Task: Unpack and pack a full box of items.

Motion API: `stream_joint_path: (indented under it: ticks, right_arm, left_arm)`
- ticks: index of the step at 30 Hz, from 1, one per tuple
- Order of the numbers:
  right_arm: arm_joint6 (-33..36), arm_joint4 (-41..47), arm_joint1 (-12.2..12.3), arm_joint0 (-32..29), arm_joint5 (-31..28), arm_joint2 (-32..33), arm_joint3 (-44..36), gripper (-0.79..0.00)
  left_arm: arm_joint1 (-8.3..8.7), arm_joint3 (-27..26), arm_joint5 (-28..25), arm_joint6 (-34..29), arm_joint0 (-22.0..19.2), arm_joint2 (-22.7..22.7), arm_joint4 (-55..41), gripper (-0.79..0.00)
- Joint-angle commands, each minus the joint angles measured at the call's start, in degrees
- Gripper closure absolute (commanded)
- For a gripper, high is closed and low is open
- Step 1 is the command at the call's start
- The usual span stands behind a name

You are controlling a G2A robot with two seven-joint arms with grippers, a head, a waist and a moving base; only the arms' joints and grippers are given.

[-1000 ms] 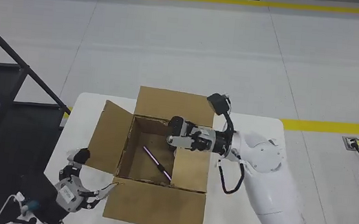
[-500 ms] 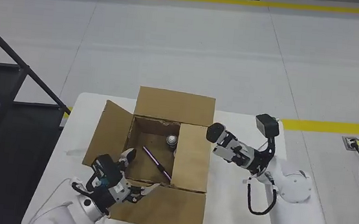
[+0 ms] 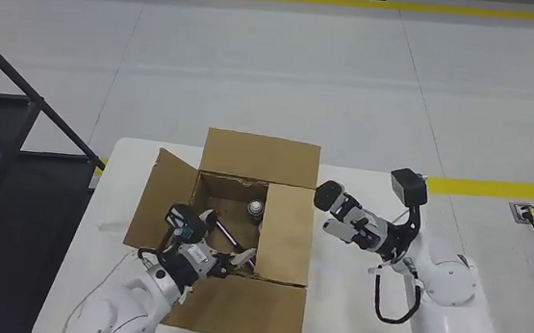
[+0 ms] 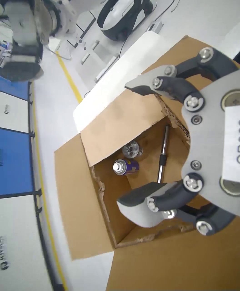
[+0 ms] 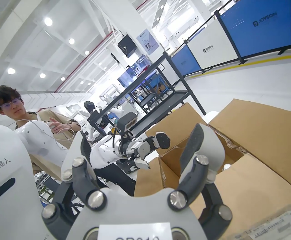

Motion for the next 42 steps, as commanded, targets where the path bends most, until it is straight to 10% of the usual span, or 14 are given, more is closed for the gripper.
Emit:
stream_joint_path:
  ticks: [1,10,24,42]
  right_arm:
    - [-0.50,-0.47,0.43,-1.19,0.11,1.03,-1.39,-0.785]
    - [-2.72,-1.84,1.93,-5.34,1.12,3.77,-4.85,-0.785]
    - [-6.38,-3.56,3.38,-6.71,2.49,2.70,-6.59,-0.785]
    - [-9.49,-3.69,5.00,-6.89,2.26,1.00,-7.58,-0.785]
  left_arm:
    - [-0.66,2.92,3.61,-6.68,-4.40,3.34,-4.41,-0.785]
    - [-2.58,18.62,6.11,-21.86,-17.92,7.12,-32.38,-0.785]
    - [-3.66,30.07,1.89,-28.06,-24.26,10.69,-47.20,-0.785]
    - [-3.46,25.54,-3.58,-26.78,-25.62,10.86,-50.14,-0.785]
